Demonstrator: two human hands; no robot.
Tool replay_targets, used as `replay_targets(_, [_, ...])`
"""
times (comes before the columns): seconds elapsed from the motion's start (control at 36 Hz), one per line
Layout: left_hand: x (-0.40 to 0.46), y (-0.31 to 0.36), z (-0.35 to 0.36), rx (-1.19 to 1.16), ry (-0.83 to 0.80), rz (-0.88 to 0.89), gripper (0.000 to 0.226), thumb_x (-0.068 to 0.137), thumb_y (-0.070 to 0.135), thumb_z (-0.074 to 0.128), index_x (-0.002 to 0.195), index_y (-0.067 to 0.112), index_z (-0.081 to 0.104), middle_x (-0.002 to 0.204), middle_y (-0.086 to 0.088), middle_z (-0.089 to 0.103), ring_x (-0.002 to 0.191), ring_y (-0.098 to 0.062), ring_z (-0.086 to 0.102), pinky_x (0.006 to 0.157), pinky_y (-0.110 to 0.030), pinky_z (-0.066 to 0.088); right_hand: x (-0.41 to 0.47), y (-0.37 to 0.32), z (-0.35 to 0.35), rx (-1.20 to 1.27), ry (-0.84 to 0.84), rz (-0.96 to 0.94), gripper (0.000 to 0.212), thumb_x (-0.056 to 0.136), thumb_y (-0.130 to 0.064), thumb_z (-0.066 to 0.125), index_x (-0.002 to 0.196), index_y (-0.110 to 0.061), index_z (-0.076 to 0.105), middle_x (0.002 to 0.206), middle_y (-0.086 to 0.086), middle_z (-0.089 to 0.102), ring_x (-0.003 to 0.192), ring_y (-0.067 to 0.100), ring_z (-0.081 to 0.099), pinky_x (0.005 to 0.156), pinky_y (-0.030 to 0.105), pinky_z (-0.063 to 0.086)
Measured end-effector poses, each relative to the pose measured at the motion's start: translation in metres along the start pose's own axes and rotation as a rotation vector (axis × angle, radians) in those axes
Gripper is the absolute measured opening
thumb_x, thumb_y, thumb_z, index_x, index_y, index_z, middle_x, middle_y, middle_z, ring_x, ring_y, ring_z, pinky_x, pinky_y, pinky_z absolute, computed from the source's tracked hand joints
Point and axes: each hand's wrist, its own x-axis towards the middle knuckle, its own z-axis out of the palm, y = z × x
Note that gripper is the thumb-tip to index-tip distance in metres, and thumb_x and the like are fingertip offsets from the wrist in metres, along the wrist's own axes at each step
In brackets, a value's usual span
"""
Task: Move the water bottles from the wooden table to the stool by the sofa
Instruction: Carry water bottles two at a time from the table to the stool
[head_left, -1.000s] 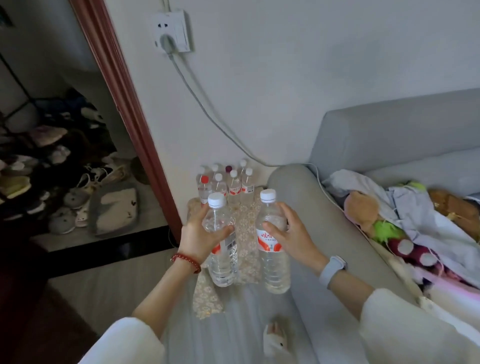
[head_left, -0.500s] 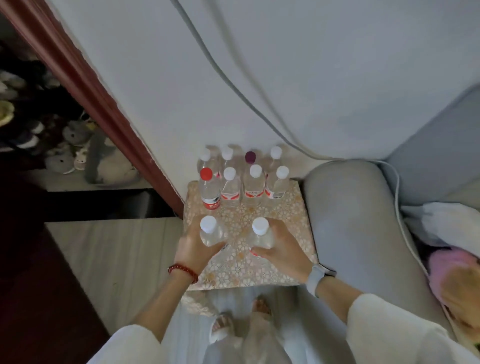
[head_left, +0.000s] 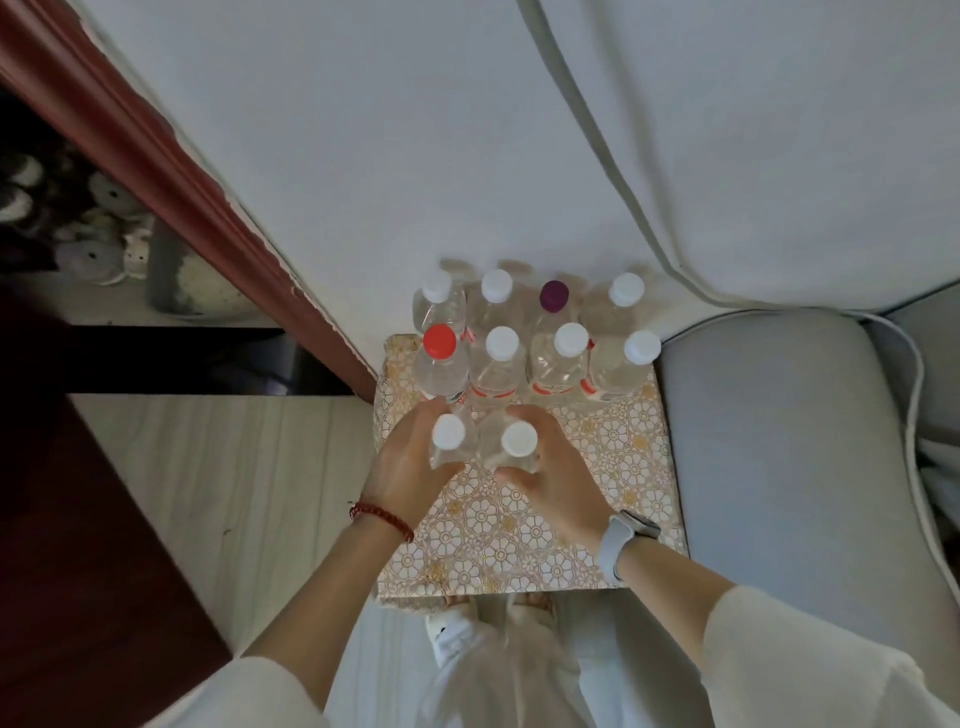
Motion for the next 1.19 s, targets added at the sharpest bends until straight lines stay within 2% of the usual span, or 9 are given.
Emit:
replay_targets(0.22, [0.007, 0.003, -0.013, -0.124, 0.041, -0.095, 0.053, 0.071, 0.014, 0.075, 0.118, 0.023, 0.053, 0.122, 0.000, 0.043, 0.107, -0.016, 0.047, 0.087, -0.042, 0.051, 0.020, -0.005, 0.002, 0.034, 0.002, 0.074, 0.063, 0.077, -0.010, 0.067, 0.131, -0.026, 0.039, 0.122, 0.004, 0.030, 0.108, 0.008, 0.033, 0.104, 0.032, 0.037])
replay_targets(0.33, [0.016, 0.003, -0.016, -0.147, 0.033, -0.049, 0.050, 0.071, 0.005, 0.073, 0.116, 0.019, 0.056, 0.117, -0.001, 0.046, 0.104, -0.017, 0.048, 0.087, -0.038, 0.050, 0.027, -0.006, 0.002, 0.008, 0.050, 0.010, 0.053, 0.078, -0.008, 0.067, 0.124, -0.016, 0.043, 0.122, 0.011, 0.039, 0.099, -0.004, 0.031, 0.091, -0.002, 0.028])
replay_targets(0.39, [0.019, 0.003, -0.017, -0.141, 0.019, -0.032, 0.050, 0.071, 0.003, 0.072, 0.116, 0.019, 0.055, 0.115, 0.000, 0.045, 0.102, -0.016, 0.047, 0.086, -0.036, 0.049, 0.028, -0.006, 0.003, 0.004, 0.061, -0.003, 0.051, 0.077, -0.008, 0.068, 0.122, -0.013, 0.045, 0.120, 0.013, 0.042, 0.104, 0.001, 0.032, 0.089, -0.004, 0.023])
replay_targets(0.47, [0.022, 0.000, -0.018, -0.122, -0.001, -0.019, 0.050, 0.072, 0.003, 0.071, 0.117, 0.019, 0.054, 0.117, -0.001, 0.046, 0.102, -0.012, 0.045, 0.087, -0.033, 0.048, 0.027, -0.006, 0.007, 0.006, 0.080, -0.006, 0.051, 0.077, -0.008, 0.069, 0.122, -0.010, 0.045, 0.119, 0.014, 0.043, 0.113, 0.012, 0.032, 0.094, 0.002, 0.022])
replay_targets(0.61, [0.021, 0.000, -0.019, -0.103, -0.004, 0.013, 0.050, 0.073, 0.003, 0.070, 0.117, 0.017, 0.053, 0.119, -0.002, 0.046, 0.100, -0.010, 0.044, 0.086, -0.030, 0.046, 0.024, -0.008, 0.010, 0.045, 0.059, 0.028, 0.059, 0.078, -0.005, 0.067, 0.129, -0.011, 0.038, 0.125, 0.013, 0.038, 0.123, 0.017, 0.029, 0.107, 0.038, 0.033])
replay_targets(0.78, [0.019, -0.007, -0.017, -0.212, -0.004, -0.060, 0.065, 0.070, 0.007, 0.074, 0.125, 0.026, 0.044, 0.123, 0.011, 0.034, 0.108, -0.005, 0.040, 0.085, -0.021, 0.042, 0.018, -0.009, 0.019, 0.287, 0.089, 0.207, 0.079, 0.079, -0.014, 0.067, 0.142, -0.018, 0.020, 0.144, 0.005, 0.029, 0.136, 0.017, 0.028, 0.112, 0.042, 0.031])
replay_targets(0.86, [0.014, -0.008, -0.011, -0.368, 0.004, -0.205, 0.067, 0.071, 0.010, 0.074, 0.127, 0.031, 0.042, 0.130, 0.008, 0.038, 0.112, -0.006, 0.039, 0.078, -0.010, 0.041, 0.015, -0.009, 0.026, 0.443, 0.132, 0.292, 0.072, 0.081, -0.013, 0.066, 0.139, -0.018, 0.026, 0.133, -0.004, 0.045, 0.126, 0.016, 0.044, 0.105, 0.036, 0.042])
replay_targets(0.97, [0.011, -0.008, -0.004, -0.365, 0.092, -0.227, 0.056, 0.074, 0.008, 0.071, 0.123, 0.024, 0.050, 0.129, -0.004, 0.053, 0.108, -0.011, 0.046, 0.062, 0.007, 0.036, 0.016, -0.012, 0.032, 0.484, 0.218, 0.297, 0.058, 0.080, -0.013, 0.067, 0.128, -0.021, 0.037, 0.110, -0.020, 0.049, 0.104, 0.007, 0.053, 0.074, 0.001, 0.044])
replay_targets(1.19, [0.008, -0.009, 0.004, -0.292, 0.148, -0.202, 0.051, 0.075, 0.011, 0.071, 0.121, 0.021, 0.050, 0.126, -0.004, 0.056, 0.105, -0.008, 0.045, 0.062, 0.009, 0.034, 0.018, -0.012, 0.033, 0.451, 0.224, 0.298, 0.053, 0.080, -0.016, 0.067, 0.119, -0.027, 0.034, 0.114, -0.003, 0.051, 0.103, 0.014, 0.055, 0.073, 0.008, 0.048])
